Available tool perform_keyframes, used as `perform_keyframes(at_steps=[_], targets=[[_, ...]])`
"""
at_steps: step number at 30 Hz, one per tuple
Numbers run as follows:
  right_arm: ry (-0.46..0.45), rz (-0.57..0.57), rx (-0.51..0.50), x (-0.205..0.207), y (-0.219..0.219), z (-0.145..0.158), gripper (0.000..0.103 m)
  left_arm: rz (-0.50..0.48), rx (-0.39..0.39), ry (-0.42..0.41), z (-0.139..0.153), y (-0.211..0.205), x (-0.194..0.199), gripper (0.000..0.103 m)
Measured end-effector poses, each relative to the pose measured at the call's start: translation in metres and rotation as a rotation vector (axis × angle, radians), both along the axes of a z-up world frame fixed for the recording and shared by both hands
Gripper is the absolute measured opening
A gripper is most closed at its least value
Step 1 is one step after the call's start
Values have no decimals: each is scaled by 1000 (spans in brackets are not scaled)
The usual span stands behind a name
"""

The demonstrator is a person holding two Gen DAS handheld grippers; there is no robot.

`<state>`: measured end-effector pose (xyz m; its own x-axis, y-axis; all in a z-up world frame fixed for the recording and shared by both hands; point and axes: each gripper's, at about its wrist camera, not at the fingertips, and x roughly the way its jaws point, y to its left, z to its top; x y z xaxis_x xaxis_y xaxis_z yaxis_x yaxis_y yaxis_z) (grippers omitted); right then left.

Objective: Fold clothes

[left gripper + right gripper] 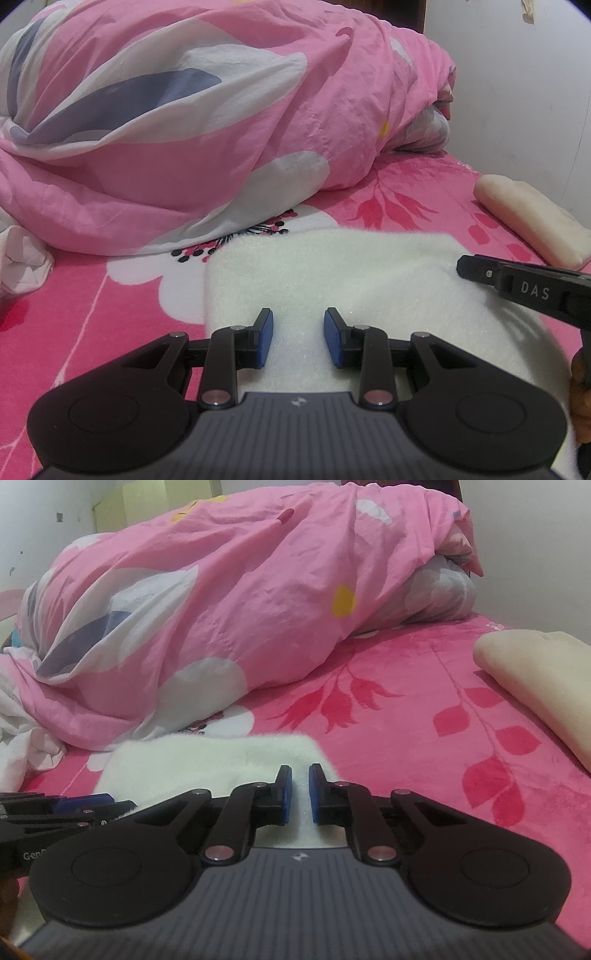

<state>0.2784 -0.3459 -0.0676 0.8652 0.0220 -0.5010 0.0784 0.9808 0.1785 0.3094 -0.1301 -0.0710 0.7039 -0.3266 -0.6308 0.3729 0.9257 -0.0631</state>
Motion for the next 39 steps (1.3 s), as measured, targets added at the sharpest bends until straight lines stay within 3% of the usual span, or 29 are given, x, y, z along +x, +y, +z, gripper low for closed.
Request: perform_keyframes(at_steps=[9, 28, 34, 39], targets=[[44, 29, 98, 7, -13, -5, 7, 6, 14, 0, 0, -3, 0, 32], [75, 53, 127, 13, -17, -6, 7, 27, -2, 11, 7, -1, 5, 33], [64, 52, 134, 12, -16, -6, 8, 42, -16, 19, 14, 1, 10, 43], [60, 54, 128, 11, -16, -5, 8, 57, 53, 40, 11, -11, 27, 45]])
